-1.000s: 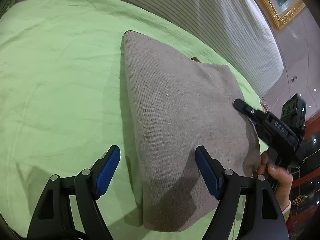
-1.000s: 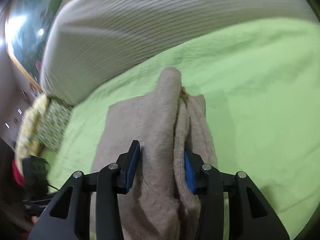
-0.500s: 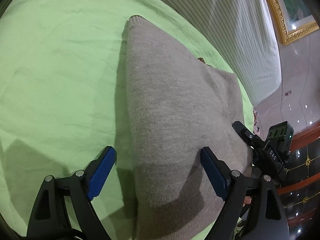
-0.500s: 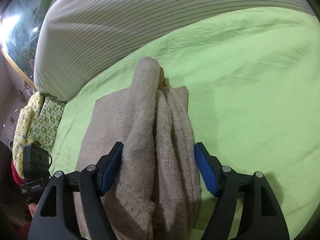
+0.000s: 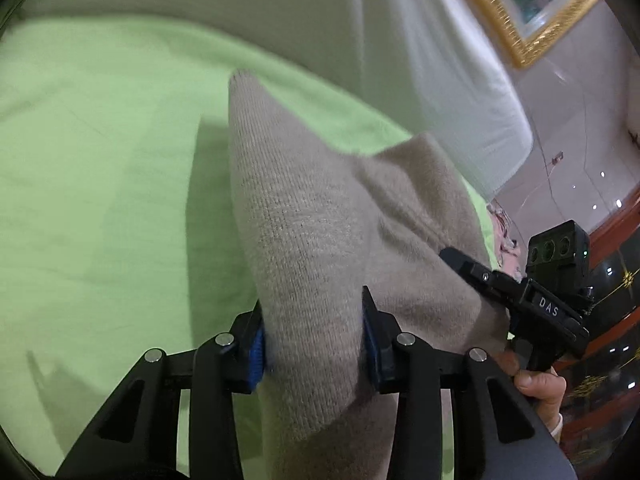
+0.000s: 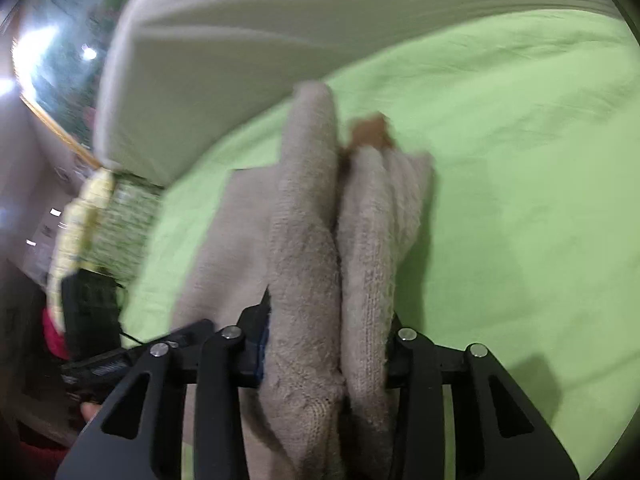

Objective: Fold small clothes

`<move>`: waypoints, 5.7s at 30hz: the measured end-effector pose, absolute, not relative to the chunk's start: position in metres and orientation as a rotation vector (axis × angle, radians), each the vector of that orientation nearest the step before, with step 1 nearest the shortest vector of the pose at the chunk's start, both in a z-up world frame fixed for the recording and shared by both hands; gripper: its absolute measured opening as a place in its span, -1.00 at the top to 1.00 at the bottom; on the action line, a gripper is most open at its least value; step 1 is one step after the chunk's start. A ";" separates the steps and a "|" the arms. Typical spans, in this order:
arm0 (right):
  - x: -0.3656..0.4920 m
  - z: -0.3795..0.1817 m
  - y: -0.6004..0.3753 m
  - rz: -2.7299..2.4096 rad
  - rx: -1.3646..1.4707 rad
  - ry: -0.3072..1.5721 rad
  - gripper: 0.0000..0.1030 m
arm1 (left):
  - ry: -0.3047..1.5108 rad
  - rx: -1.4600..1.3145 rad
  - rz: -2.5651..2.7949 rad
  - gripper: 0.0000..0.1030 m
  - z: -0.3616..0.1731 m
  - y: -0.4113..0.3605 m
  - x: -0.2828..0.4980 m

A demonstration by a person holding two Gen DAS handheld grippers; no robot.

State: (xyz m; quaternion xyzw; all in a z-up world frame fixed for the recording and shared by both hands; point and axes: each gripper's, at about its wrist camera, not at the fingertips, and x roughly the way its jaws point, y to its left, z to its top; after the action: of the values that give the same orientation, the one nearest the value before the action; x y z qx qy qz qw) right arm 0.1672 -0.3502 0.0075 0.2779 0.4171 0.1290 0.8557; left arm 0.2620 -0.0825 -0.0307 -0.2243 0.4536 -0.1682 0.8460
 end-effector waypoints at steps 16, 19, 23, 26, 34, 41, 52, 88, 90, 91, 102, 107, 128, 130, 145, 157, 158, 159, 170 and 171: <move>0.095 -0.031 -0.204 0.461 0.647 0.979 0.24 | 1.012 -0.518 -0.242 0.20 -0.056 0.056 0.123; 0.095 -0.039 -0.204 0.395 0.605 1.018 -0.02 | 1.009 -0.555 -0.246 0.06 -0.068 0.062 0.119; 0.086 -0.037 -0.218 0.338 0.642 1.013 -0.21 | 1.000 -0.571 -0.229 -0.11 -0.070 0.059 0.118; 0.069 -0.025 -0.226 0.296 0.620 0.977 -0.24 | 0.975 -0.518 -0.191 -0.15 -0.057 0.055 0.105; -0.011 0.013 -0.221 0.229 0.449 0.830 -0.26 | 0.931 -0.212 -0.146 -0.28 -0.028 0.037 0.030; -0.047 0.005 -0.195 0.248 0.321 0.832 -0.26 | 0.966 -0.010 -0.144 -0.36 -0.047 0.013 -0.005; -0.046 0.006 -0.172 0.253 0.221 0.829 -0.26 | 0.947 0.098 -0.019 -0.35 -0.058 0.000 0.006; -0.025 0.026 -0.158 0.396 0.322 0.803 0.87 | 0.942 -0.367 -0.059 0.74 -0.063 0.056 0.015; -0.025 0.007 -0.163 0.338 0.295 0.856 0.87 | 0.960 -0.392 -0.059 0.74 -0.072 0.057 0.013; -0.025 -0.002 -0.167 0.315 0.306 0.883 0.88 | 0.970 -0.394 -0.059 0.74 -0.076 0.056 0.012; -0.028 -0.023 -0.181 0.261 0.329 0.964 0.83 | 0.988 -0.298 -0.083 0.52 -0.062 0.059 0.013; -0.020 0.006 -0.182 0.270 0.354 0.890 0.81 | 0.946 -0.275 -0.109 0.41 -0.033 0.059 -0.002; 0.113 0.009 -0.168 0.250 0.299 0.880 0.78 | 0.942 -0.299 -0.159 -0.07 -0.034 0.024 0.141; 0.131 -0.004 -0.175 0.232 0.297 0.915 0.78 | 0.960 -0.288 -0.130 0.06 -0.041 0.027 0.148; 0.082 0.022 -0.184 0.271 0.305 0.860 0.79 | 0.922 -0.315 -0.107 -0.14 -0.019 0.033 0.092; 0.014 -0.011 -0.182 0.247 0.282 0.934 0.79 | 1.005 -0.388 -0.106 -0.33 -0.056 0.043 0.059; 0.012 -0.006 -0.180 0.245 0.283 0.920 0.79 | 0.998 -0.378 -0.099 -0.33 -0.052 0.043 0.057; 0.009 -0.001 -0.176 0.244 0.275 0.904 0.78 | 0.993 -0.352 -0.089 -0.32 -0.048 0.042 0.055; -0.016 -0.028 -0.179 0.124 0.236 0.976 0.43 | 1.019 -0.316 -0.061 -0.36 -0.055 0.038 0.040; -0.017 -0.026 -0.181 0.125 0.250 0.970 0.42 | 1.014 -0.308 -0.059 -0.36 -0.054 0.036 0.038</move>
State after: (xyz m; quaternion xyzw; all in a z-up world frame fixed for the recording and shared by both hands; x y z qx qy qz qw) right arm -0.0173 -0.1806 -0.0256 0.1199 0.4648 0.0597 0.8752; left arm 0.0380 0.0363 -0.0540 -0.1468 0.4836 -0.0284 0.8624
